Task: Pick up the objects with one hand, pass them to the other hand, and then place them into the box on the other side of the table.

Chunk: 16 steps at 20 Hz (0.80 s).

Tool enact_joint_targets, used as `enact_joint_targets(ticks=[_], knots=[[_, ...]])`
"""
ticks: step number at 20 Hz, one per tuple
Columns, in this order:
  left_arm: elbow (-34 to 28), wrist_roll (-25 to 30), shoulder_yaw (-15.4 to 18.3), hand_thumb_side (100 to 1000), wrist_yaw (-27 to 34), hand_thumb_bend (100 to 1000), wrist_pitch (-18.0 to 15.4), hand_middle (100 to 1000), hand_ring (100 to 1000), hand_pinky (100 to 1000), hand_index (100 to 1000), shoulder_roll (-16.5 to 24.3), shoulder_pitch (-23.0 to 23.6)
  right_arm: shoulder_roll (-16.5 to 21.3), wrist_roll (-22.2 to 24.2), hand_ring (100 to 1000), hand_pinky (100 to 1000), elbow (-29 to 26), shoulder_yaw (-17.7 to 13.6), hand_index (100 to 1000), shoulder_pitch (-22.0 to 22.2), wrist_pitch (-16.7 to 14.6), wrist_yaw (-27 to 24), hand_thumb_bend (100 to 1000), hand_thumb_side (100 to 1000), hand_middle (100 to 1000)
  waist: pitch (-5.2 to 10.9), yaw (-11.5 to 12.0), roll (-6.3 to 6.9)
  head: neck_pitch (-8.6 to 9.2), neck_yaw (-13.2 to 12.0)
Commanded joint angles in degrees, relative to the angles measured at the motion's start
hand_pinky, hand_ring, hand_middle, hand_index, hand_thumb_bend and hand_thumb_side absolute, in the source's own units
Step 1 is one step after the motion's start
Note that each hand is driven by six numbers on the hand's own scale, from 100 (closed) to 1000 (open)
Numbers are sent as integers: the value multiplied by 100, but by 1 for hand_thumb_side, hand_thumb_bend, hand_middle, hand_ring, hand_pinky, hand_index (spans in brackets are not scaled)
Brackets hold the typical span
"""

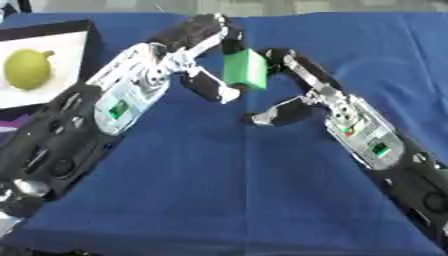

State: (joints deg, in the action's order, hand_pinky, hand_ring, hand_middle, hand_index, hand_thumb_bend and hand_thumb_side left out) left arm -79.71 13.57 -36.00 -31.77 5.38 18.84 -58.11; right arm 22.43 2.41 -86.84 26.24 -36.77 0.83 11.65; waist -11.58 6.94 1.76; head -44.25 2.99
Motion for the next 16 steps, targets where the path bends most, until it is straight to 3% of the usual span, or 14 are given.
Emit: enact_joint_targets(ticks=[1,16], knots=[[-234,100,98,120,52,209,48,487,604,659,408,195,-163,63,-57,785,742,-33,-43,819,-61,147,96,716,117,717,161,17,-6,13,-7],[-728,473,249,117,249,204,267,483,598,655,408,606,-102,160,-259,784,741,13,-134,818,17,374,118,690,100,716,199,72,-4,13,5]])
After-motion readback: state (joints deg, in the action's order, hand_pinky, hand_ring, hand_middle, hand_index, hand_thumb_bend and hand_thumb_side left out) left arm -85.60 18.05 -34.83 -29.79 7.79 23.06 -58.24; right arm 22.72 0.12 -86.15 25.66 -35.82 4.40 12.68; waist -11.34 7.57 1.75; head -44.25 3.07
